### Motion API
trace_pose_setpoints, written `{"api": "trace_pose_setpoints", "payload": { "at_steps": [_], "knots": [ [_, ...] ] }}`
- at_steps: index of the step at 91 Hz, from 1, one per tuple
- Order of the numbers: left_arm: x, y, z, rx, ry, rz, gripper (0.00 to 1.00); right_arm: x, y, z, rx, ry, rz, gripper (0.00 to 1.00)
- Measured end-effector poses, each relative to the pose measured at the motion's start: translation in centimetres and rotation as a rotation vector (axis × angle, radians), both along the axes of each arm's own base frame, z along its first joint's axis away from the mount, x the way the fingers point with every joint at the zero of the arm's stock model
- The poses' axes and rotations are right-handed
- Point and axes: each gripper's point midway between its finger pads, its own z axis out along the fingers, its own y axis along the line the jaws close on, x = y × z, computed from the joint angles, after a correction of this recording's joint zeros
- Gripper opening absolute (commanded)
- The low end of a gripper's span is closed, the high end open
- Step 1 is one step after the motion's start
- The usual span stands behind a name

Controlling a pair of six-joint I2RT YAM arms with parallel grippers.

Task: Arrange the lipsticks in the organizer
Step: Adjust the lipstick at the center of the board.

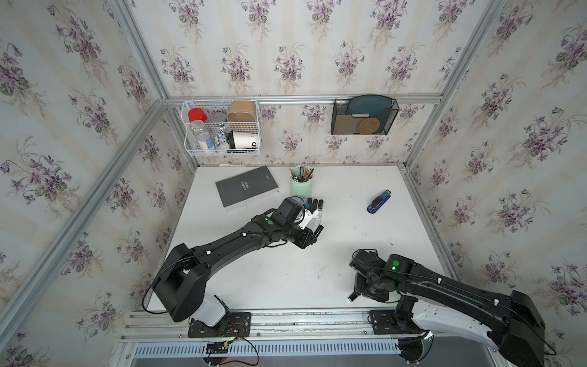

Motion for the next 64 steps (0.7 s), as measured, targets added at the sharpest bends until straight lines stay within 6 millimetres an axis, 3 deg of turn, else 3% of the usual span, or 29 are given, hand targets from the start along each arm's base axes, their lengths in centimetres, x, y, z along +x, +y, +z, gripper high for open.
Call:
{"api": "trace_pose_setpoints", "payload": {
  "at_steps": [19, 64],
  "knots": [
    [-0.1, 0.8, -0.1, -0.006, -0.001, 0.015, 0.00, -0.3, 1.1, -1.4, 0.038, 0.039, -0.041, 0.56],
    [-0.2, 1.0, 0.5, -0.023, -0.002, 0.026, 0.00, 0.9, 2.5, -1.4, 0.075, 0.009, -0.053, 0.58]
  ]
}}
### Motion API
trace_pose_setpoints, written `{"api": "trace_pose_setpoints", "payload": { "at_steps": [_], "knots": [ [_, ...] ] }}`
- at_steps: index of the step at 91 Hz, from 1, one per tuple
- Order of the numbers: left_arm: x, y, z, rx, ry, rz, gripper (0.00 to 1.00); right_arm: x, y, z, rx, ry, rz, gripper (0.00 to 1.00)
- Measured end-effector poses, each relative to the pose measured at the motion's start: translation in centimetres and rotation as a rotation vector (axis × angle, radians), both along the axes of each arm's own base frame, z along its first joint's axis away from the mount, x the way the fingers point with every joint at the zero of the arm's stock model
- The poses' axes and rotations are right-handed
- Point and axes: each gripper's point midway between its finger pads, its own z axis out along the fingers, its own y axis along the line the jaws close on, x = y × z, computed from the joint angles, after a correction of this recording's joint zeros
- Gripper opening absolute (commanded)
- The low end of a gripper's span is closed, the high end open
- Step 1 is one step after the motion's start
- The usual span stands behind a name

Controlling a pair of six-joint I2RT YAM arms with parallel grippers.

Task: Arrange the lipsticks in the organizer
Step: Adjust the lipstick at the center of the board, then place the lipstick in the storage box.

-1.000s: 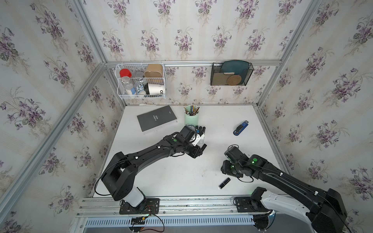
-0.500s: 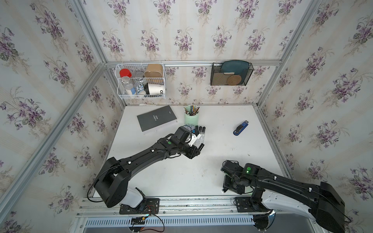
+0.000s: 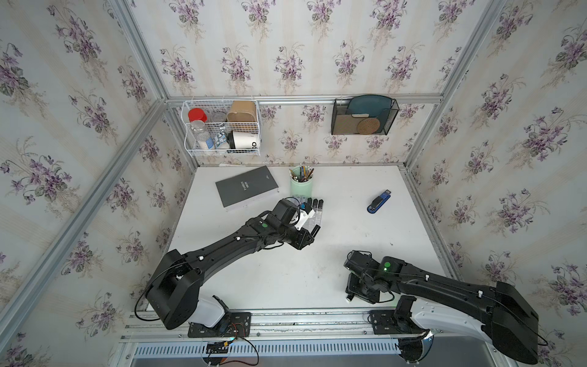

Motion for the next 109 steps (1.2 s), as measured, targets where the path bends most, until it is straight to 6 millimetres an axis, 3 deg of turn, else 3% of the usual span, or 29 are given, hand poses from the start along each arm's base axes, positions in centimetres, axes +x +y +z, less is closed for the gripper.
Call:
{"api": "trace_pose_setpoints", "payload": {
  "at_steps": [23, 32, 43, 64, 73, 82, 97, 109],
  "knots": [
    [0.0, 0.3, 1.1, -0.021, -0.025, 0.005, 0.00, 3.2, 1.3, 3.6, -0.039, -0.095, 0.049, 0.63],
    [0.3, 1.5, 1.2, -0.037, -0.038, 0.032, 0.00, 5.4, 2.6, 5.5, -0.047, -0.177, 0.103, 0.62],
    [1.3, 4.0, -0.5, -0.053, -0.014, 0.105, 0.00, 7.2, 4.2, 6.7, -0.003, -0.290, 0.201, 0.57],
    [-0.4, 5.1, 0.0, -0.225, -0.162, 0.088, 0.00, 10.3, 11.7, 13.9, 0.366, -0.668, 0.441, 0.57],
    [-0.3, 5.0, 1.6, -0.281, -0.237, 0.078, 0.00, 11.1, 14.6, 15.7, 0.447, -0.729, 0.517, 0.57],
    [0.0, 4.6, 3.2, -0.327, -0.291, 0.057, 0.00, 11.5, 16.2, 17.2, 0.501, -0.774, 0.550, 0.55],
    [-0.2, 4.2, 3.7, -0.357, -0.307, 0.036, 0.00, 13.7, 18.4, 19.3, 0.517, -0.825, 0.552, 0.47],
    [-0.2, 4.3, 4.3, -0.372, -0.326, 0.039, 0.00, 15.5, 17.9, 19.2, 0.515, -0.818, 0.503, 0.40]
  ]
}}
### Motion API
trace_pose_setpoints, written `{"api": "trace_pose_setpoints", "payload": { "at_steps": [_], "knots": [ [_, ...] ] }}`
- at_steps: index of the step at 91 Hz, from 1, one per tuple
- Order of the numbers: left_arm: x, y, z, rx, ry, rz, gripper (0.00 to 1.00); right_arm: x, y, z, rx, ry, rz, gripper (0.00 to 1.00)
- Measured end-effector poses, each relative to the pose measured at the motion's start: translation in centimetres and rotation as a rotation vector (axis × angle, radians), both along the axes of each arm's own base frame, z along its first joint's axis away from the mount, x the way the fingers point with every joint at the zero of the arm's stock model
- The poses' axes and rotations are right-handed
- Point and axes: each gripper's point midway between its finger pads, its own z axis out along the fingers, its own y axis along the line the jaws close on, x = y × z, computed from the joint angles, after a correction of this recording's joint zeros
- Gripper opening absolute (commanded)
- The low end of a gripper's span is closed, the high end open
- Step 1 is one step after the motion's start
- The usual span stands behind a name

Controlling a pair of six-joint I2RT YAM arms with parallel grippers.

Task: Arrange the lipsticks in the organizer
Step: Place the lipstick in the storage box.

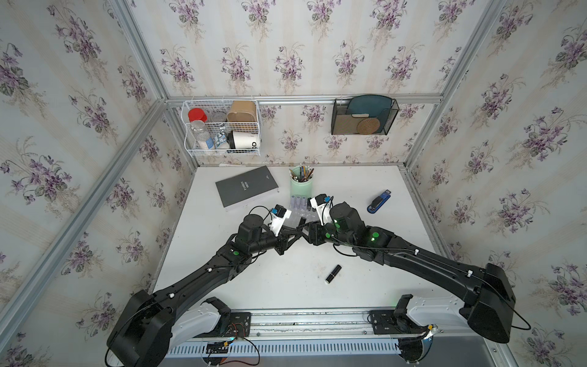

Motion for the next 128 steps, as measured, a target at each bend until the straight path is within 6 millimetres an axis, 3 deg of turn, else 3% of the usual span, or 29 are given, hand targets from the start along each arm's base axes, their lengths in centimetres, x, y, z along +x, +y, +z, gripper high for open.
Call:
{"api": "trace_pose_setpoints", "payload": {
  "at_steps": [4, 22, 41, 50, 64, 72, 79, 87, 95, 116, 128],
  "knots": [
    [-0.1, 0.0, 0.2, -0.006, -0.007, -0.004, 0.00, 0.9, -0.5, -0.3, 0.006, 0.021, -0.036, 0.39],
    [-0.2, -0.1, 0.4, -0.012, -0.012, -0.009, 0.00, 1.7, 0.1, -0.3, 0.010, 0.040, -0.032, 0.38],
    [-0.1, -0.2, 0.2, -0.006, 0.000, -0.006, 0.01, 1.8, 0.9, -1.0, 0.019, 0.077, -0.020, 0.25],
    [0.2, 0.0, 0.3, 0.005, 0.004, 0.013, 0.20, 2.0, 1.3, -0.9, 0.042, 0.085, -0.026, 0.20],
    [0.7, 0.4, 1.1, 0.010, 0.007, 0.055, 0.67, 2.8, 1.5, -1.0, 0.067, 0.095, -0.042, 0.15],
    [1.5, 1.4, 2.6, 0.000, 0.004, 0.123, 0.81, 4.1, 0.9, -1.6, 0.051, 0.083, -0.094, 0.13],
    [3.3, 3.7, 2.9, 0.012, 0.016, 0.255, 0.82, 5.6, 0.5, -1.6, 0.033, 0.022, -0.149, 0.12],
    [5.6, 7.3, 1.2, 0.043, 0.096, 0.424, 0.77, 7.4, 0.0, -2.0, -0.003, -0.072, -0.213, 0.12],
    [6.5, 9.1, -1.9, 0.081, 0.215, 0.505, 0.71, 8.9, -0.2, -3.1, -0.078, -0.165, -0.262, 0.12],
    [5.7, 8.7, -9.0, 0.176, 0.487, 0.483, 0.62, 12.7, 0.4, -4.5, -0.224, -0.363, -0.335, 0.12],
    [5.4, 8.6, -11.2, 0.196, 0.573, 0.483, 0.61, 14.4, 1.7, -5.3, -0.258, -0.417, -0.335, 0.12]
  ]
}}
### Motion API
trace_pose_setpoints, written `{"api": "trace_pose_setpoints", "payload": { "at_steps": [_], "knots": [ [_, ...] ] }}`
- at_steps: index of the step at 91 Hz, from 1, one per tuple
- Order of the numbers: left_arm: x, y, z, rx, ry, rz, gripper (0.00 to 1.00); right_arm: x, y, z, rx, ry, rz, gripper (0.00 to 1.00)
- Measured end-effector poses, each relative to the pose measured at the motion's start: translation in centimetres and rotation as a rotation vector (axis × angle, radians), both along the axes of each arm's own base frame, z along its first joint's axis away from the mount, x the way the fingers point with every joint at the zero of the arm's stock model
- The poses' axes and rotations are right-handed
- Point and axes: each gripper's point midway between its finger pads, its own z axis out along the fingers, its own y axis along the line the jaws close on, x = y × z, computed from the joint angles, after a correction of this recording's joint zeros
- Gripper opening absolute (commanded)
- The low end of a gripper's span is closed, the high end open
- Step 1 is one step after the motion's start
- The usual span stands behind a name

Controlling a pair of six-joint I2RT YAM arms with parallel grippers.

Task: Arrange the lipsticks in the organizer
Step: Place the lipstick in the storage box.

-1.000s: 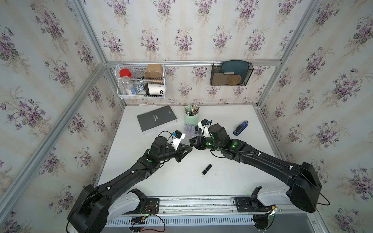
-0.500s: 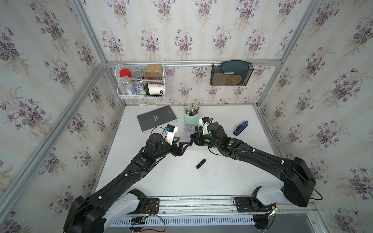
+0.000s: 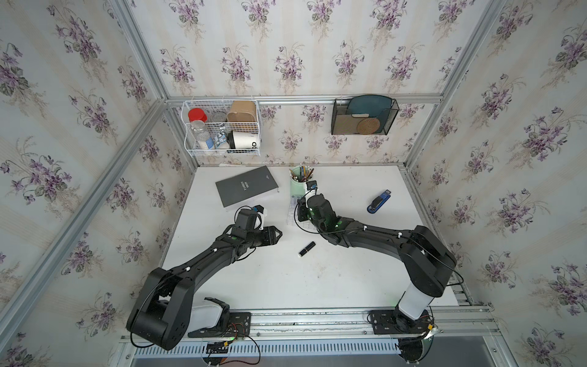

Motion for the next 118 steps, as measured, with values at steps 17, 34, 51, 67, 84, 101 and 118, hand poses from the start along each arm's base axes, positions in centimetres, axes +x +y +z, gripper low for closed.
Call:
{"api": "trace_pose_setpoints", "payload": {
  "at_steps": [17, 34, 51, 67, 84, 101, 118],
  "knots": [
    [0.3, -0.4, -2.0, -0.012, 0.063, 0.007, 0.59, 1.4, 1.5, -1.8, -0.041, -0.019, 0.013, 0.12],
    [1.4, -1.3, -3.8, -0.035, 0.101, 0.002, 0.56, 2.6, 2.6, -2.5, -0.060, -0.055, 0.016, 0.11],
    [3.0, -2.6, -4.3, -0.086, 0.092, -0.013, 0.56, 3.4, 3.2, -3.8, -0.082, -0.069, 0.015, 0.11],
    [3.4, -3.7, -4.7, -0.120, 0.085, -0.047, 0.56, 4.1, 3.3, -4.6, -0.089, -0.086, 0.001, 0.11],
    [3.9, -4.4, -4.7, -0.148, 0.060, -0.080, 0.56, 4.7, 3.2, -5.5, -0.103, -0.098, -0.015, 0.11],
    [3.9, -4.7, -4.9, -0.155, 0.054, -0.096, 0.51, 4.9, 3.0, -5.6, -0.102, -0.102, -0.025, 0.13],
    [3.9, -4.7, -4.7, -0.151, 0.055, -0.104, 0.52, 5.0, 2.9, -5.8, -0.103, -0.100, -0.027, 0.30]
  ]
}}
